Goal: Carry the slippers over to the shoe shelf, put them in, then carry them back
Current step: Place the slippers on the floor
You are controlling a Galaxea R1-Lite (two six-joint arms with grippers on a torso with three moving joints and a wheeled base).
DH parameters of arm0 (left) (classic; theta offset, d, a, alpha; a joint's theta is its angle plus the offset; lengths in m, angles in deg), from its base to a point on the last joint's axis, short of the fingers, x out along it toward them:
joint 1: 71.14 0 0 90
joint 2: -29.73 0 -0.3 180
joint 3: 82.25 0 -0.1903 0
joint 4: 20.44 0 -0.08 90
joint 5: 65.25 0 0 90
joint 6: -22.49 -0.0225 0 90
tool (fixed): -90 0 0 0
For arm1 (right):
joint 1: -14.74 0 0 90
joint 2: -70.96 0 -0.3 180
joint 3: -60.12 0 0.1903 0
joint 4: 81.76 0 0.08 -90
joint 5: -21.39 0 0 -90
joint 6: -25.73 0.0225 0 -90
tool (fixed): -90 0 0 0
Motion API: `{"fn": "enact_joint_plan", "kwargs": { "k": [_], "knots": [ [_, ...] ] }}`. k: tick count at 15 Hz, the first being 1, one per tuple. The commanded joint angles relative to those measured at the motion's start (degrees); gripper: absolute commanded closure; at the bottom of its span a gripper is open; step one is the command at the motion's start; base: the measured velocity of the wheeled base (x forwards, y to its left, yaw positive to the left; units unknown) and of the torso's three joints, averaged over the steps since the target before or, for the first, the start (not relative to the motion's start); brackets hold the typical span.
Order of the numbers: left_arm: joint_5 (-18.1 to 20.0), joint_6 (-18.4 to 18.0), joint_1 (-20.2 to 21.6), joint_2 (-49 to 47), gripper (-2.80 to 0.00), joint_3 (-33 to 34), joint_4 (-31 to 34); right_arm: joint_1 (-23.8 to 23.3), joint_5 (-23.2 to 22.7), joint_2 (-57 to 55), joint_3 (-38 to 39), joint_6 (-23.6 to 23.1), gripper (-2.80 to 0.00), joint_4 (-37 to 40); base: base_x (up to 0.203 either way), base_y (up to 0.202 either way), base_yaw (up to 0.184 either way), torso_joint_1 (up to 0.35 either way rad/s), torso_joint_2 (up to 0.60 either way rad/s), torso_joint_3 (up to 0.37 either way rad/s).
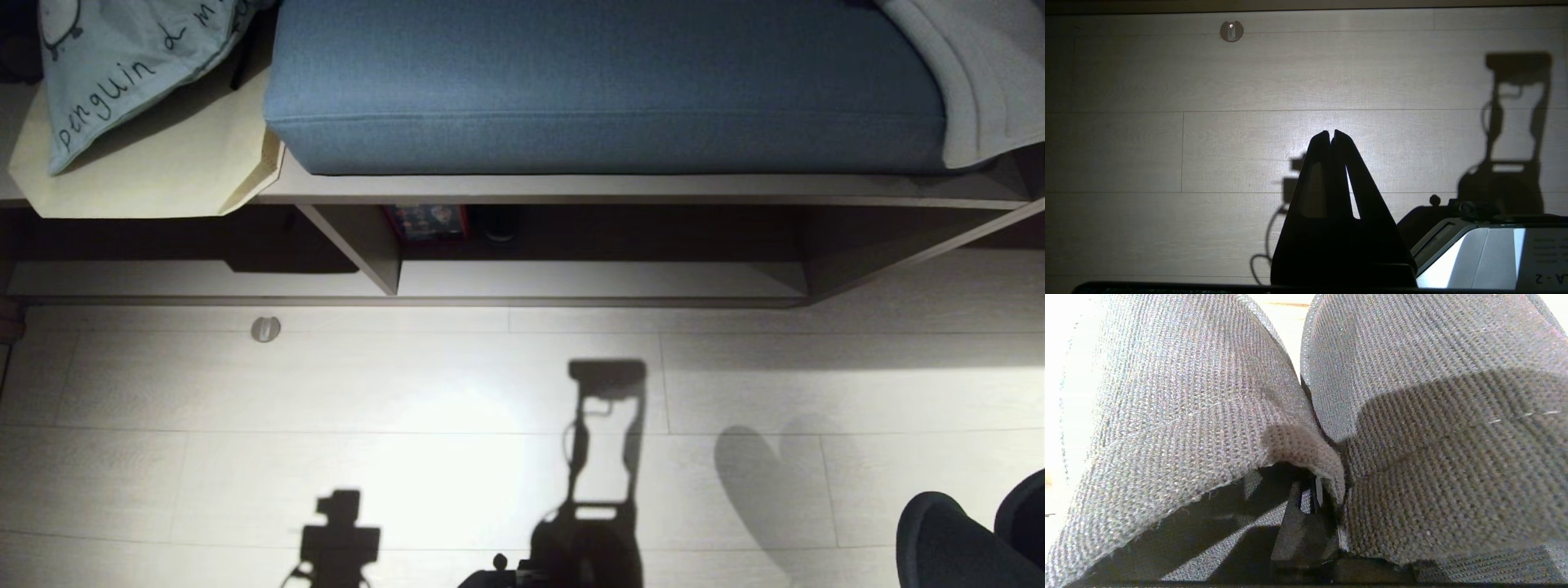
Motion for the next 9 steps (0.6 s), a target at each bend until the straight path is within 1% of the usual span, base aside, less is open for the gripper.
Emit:
{"fn": "enact_joint_plan", "kwargs": {
  "k": [1,9],
  "knots": [
    [0.02,0.01,0.00,-0.07,0.00,0.01,0.00,0.02,-0.04,-0.11,0.01,-0.05,0.00,-0.04,0.000,0.000,0.000,0.002,0.00,0.203],
    [0.02,0.01,0.00,-0.07,0.00,0.01,0.00,0.02,-0.04,-0.11,0.01,-0.05,0.00,-0.04,0.000,0.000,0.000,0.001,0.00,0.202]
  ]
}}
